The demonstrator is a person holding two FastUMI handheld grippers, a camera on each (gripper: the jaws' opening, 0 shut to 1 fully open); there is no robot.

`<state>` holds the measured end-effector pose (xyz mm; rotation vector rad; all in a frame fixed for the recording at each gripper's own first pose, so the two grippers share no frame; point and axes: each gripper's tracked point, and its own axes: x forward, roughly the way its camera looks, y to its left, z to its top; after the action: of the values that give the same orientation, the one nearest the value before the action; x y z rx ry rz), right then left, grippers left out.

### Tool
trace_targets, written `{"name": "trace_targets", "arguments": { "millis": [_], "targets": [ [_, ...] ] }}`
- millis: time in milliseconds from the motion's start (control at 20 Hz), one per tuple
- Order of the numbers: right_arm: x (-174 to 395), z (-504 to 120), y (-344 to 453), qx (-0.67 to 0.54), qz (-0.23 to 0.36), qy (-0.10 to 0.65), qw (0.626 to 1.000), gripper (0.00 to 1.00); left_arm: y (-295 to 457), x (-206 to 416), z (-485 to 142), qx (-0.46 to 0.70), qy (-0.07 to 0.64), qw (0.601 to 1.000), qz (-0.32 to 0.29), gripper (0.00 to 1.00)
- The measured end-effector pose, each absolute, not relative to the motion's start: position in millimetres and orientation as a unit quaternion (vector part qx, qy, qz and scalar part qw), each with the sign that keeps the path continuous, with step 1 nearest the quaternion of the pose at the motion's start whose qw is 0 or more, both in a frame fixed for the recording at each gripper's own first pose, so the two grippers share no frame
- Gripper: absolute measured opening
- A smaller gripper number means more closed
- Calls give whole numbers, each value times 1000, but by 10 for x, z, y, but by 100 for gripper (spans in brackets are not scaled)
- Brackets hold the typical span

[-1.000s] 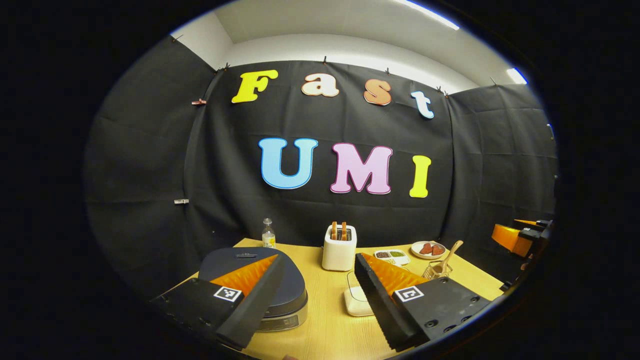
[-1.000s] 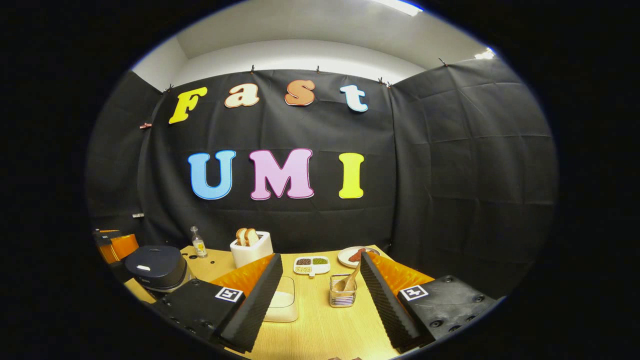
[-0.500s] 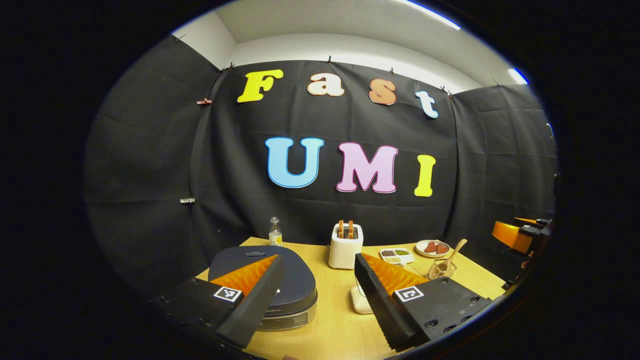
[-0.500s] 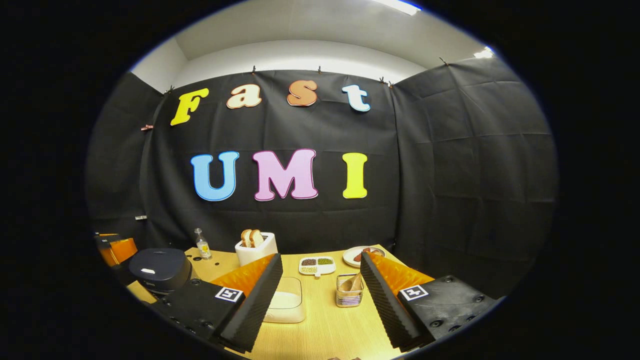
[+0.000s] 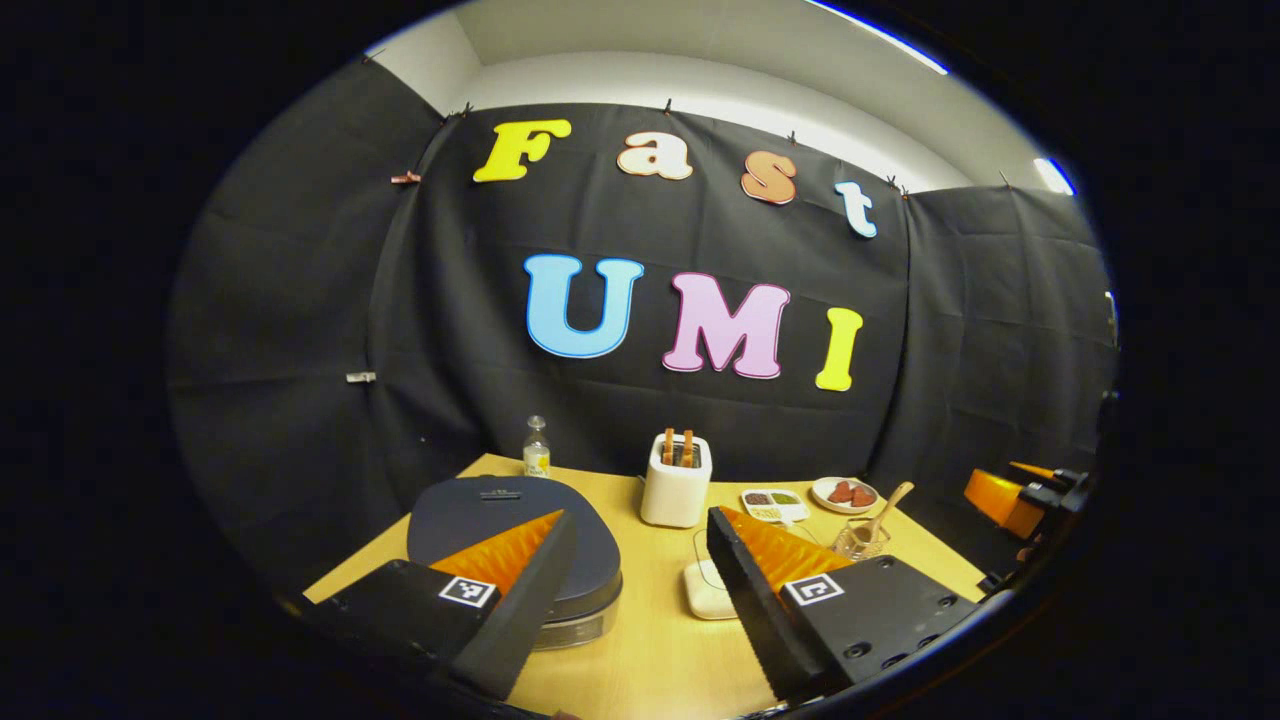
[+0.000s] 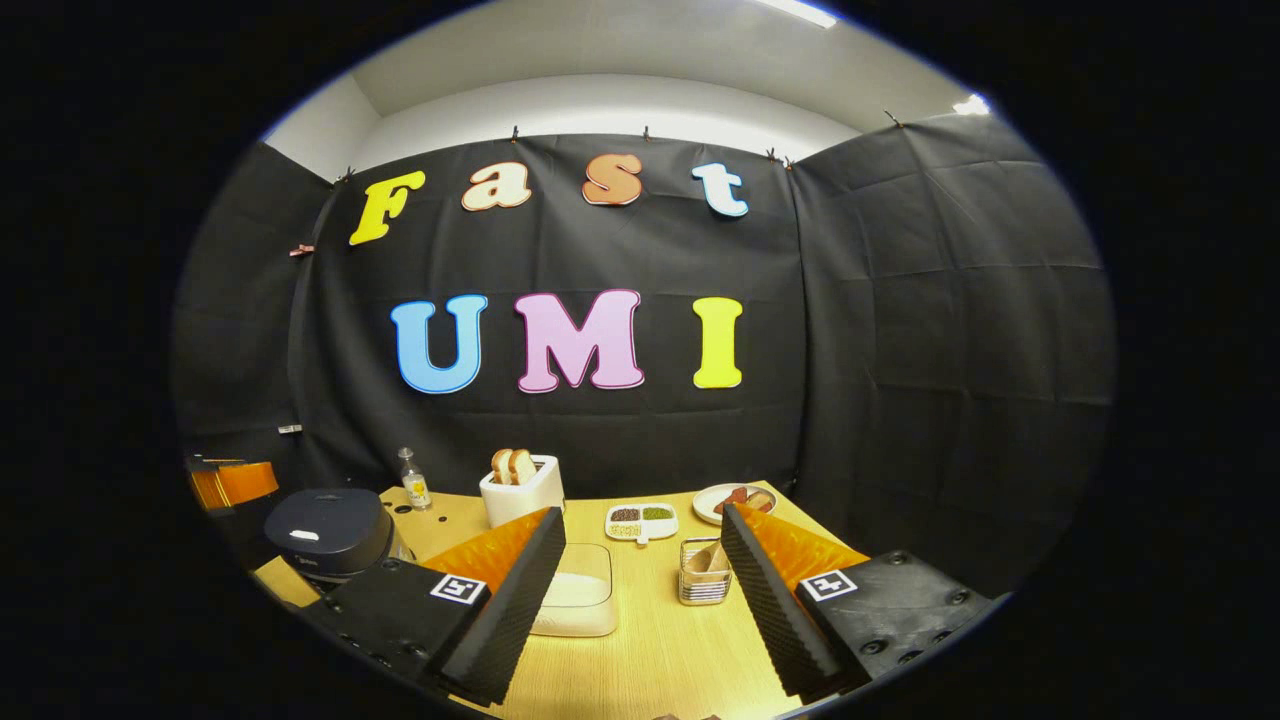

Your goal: Close the left gripper, press the button to open the rice cooker; take a wooden spoon from the chopstick holder with the right hand, scoop a spoonful of rice and pour it into the rice cooker, then put the wooden spoon back into the chopstick holder.

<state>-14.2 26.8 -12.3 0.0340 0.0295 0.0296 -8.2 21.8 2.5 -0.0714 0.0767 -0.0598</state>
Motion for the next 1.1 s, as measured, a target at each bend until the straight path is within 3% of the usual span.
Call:
{"name": "trace_targets", "arguments": {
  "millis": [150,300,450,550,600,700,1100],
  "targets": [
    [-179,-178,265,15,18,20,1000,98,329,-40,89,-35,51,997,-37,77],
    [-192,-192,262,15,23,22,999,98,536,20,31,-25,75,996,-32,53],
    [-194,-189,250,19,24,22,999,98,689,84,-25,-18,96,995,-38,43],
    [-189,-201,231,23,23,23,999,98,827,179,-132,-20,115,993,-30,28],
    [-185,-207,221,22,23,24,999,98,867,213,-213,-22,129,991,-29,15],
    [-186,-221,178,21,19,27,999,98,984,269,-346,-25,152,988,-18,8],
    [-218,-363,-34,19,-7,58,998,98,1147,529,-846,-73,221,972,-4,6]
  ]
}}
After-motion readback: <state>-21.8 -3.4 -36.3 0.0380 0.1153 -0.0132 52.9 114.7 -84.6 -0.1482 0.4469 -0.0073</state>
